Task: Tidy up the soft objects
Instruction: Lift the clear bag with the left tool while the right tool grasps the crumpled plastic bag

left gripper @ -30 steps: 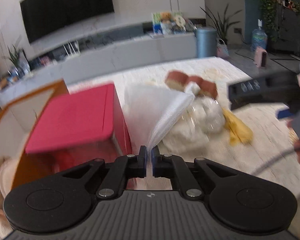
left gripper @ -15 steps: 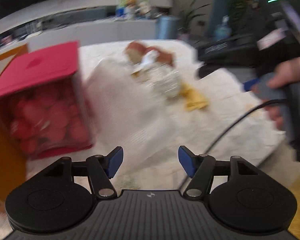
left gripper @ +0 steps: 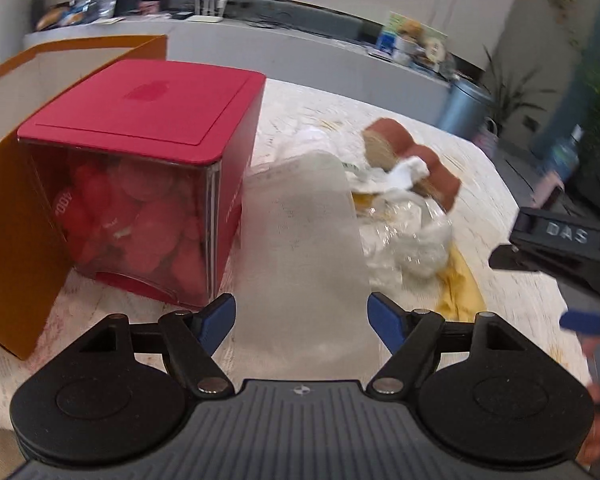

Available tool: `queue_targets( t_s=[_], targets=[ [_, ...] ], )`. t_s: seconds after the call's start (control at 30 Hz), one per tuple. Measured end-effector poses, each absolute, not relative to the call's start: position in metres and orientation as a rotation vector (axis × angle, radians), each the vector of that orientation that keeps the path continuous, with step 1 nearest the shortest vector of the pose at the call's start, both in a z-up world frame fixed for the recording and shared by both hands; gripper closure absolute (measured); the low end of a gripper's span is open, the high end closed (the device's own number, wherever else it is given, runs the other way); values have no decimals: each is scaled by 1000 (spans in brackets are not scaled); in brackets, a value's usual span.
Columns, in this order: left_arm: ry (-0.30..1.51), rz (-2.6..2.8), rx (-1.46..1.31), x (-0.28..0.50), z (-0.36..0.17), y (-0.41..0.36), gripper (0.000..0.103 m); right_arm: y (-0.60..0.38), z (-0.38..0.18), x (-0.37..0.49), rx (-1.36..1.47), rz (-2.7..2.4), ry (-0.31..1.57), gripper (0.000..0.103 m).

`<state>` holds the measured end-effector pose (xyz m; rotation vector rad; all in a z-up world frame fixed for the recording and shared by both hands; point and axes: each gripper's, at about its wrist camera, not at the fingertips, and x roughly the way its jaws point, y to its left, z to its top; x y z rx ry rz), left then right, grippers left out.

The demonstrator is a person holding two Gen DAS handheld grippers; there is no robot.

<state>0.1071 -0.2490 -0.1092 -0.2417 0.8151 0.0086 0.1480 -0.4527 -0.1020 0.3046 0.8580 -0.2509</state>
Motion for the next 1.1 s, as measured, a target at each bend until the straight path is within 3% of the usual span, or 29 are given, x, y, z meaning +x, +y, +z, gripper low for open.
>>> queue_targets(
  t_s=[0.4, 0.73, 0.97, 1.07, 1.1],
  targets=[
    [872, 80, -174, 131, -127, -268, 14, -453, -105, 150, 297, -246, 865, 3],
    [766, -50, -371, 110, -140, -234, 17, -452, -109, 152, 284, -258, 892, 3],
    [793, -12, -213, 113, -137, -244, 87, -451, -109, 152, 274, -263, 900, 3],
    [795, -24, -162, 110, -135, -246, 93, -450, -109, 152, 267, -259, 900, 3],
    [804, -37, -155, 109, -134, -246, 99, -450, -110, 152, 266, -257, 901, 3]
  ],
)
